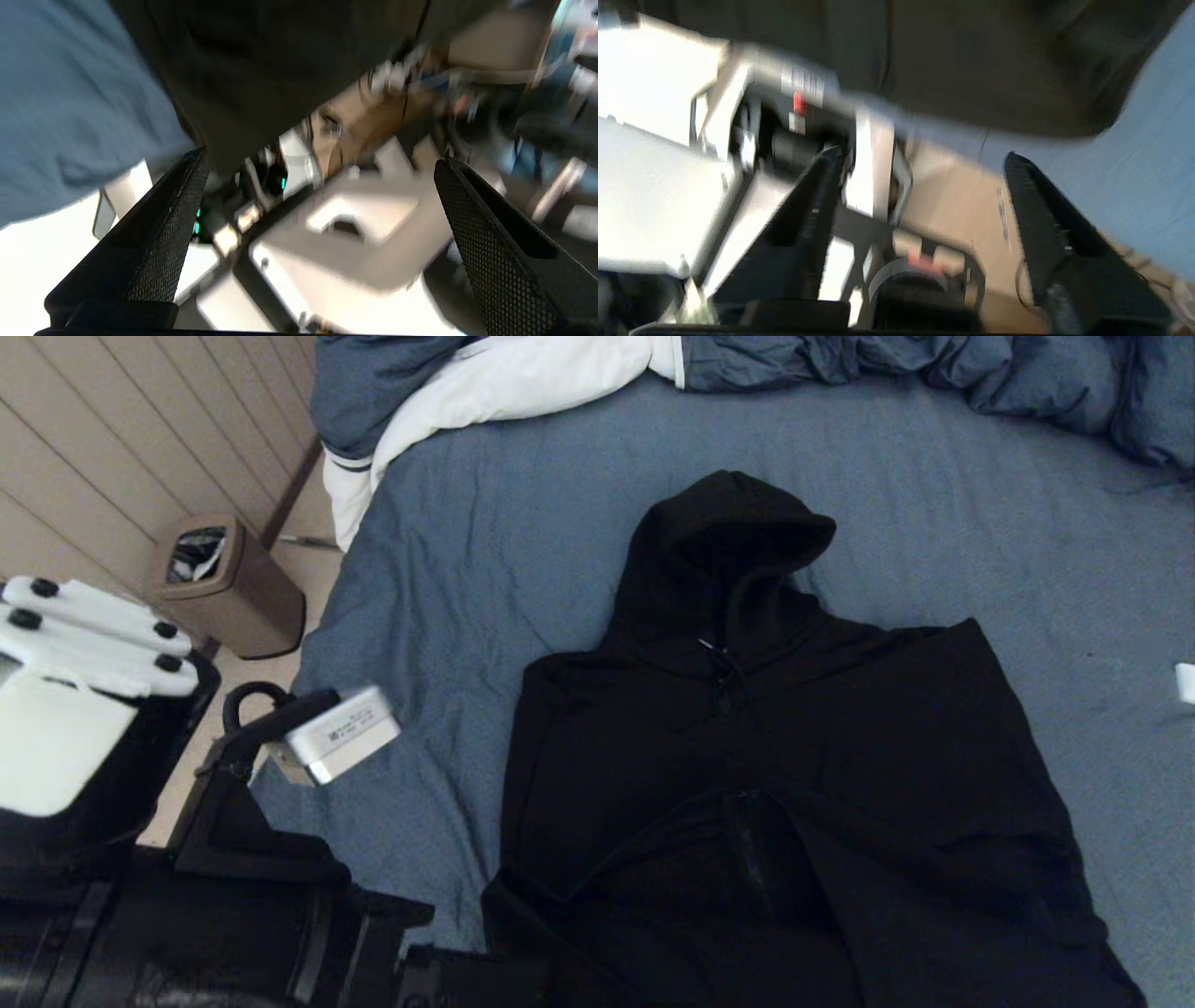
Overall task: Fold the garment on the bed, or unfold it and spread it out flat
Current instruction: Unfold the black sweatshirt
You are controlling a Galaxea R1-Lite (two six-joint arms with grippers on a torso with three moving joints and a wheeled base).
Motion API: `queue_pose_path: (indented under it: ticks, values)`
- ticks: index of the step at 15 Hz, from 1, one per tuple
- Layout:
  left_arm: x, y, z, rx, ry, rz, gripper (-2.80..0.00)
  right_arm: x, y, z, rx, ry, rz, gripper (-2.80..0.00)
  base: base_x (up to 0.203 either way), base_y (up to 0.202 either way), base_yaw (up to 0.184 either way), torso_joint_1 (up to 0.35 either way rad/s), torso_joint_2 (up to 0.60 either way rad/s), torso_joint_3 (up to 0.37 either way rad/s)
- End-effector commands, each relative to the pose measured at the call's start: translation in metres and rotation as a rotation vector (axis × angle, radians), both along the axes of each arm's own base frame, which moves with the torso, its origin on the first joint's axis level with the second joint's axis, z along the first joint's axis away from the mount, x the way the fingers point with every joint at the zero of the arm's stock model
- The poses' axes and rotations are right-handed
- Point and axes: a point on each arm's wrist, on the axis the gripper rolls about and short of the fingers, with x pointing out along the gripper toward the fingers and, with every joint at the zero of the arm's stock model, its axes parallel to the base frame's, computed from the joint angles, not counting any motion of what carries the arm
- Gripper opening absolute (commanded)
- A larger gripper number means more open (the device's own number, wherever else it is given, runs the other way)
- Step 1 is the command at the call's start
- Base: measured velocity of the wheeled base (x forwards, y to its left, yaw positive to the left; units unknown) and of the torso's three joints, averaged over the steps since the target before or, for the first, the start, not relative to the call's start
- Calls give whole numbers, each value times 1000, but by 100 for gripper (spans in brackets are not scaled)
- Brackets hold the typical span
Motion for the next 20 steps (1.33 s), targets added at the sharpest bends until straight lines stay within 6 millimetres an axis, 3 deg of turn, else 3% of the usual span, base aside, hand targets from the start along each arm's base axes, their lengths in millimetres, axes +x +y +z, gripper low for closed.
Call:
queue_pose_path:
  ticks: [1, 2, 7, 11, 15, 16, 20]
  values:
    - [34, -9, 2, -5, -1, 93, -38, 38, 6, 19, 16, 24, -57, 0, 0, 0, 0, 0, 0, 0]
    - [55, -14, 1, -14, 0, 122, -280, 57, 8, 25, 18, 21, -81, -271, 0, 0, 0, 0, 0, 0]
    - [133, -33, -19, 13, 33, 184, -280, 147, 6, 34, 20, 30, -209, -280, 0, 0, 0, 0, 0, 0]
    - [185, -22, -35, 21, -31, 256, -280, 210, -27, 26, 91, 31, -297, -280, 0, 0, 0, 0, 0, 0]
    - [225, -22, -31, -22, -99, 313, -280, 261, -53, 28, 136, 12, -326, -280, 0, 0, 0, 0, 0, 0]
    - [232, -25, -31, -28, -109, 316, 0, 268, -56, 33, 138, -9, -328, -280, 0, 0, 0, 0, 0, 0]
    - [250, -28, -17, -62, -177, 339, 0, 284, -66, 50, 134, -76, -343, -280, 0, 0, 0, 0, 0, 0]
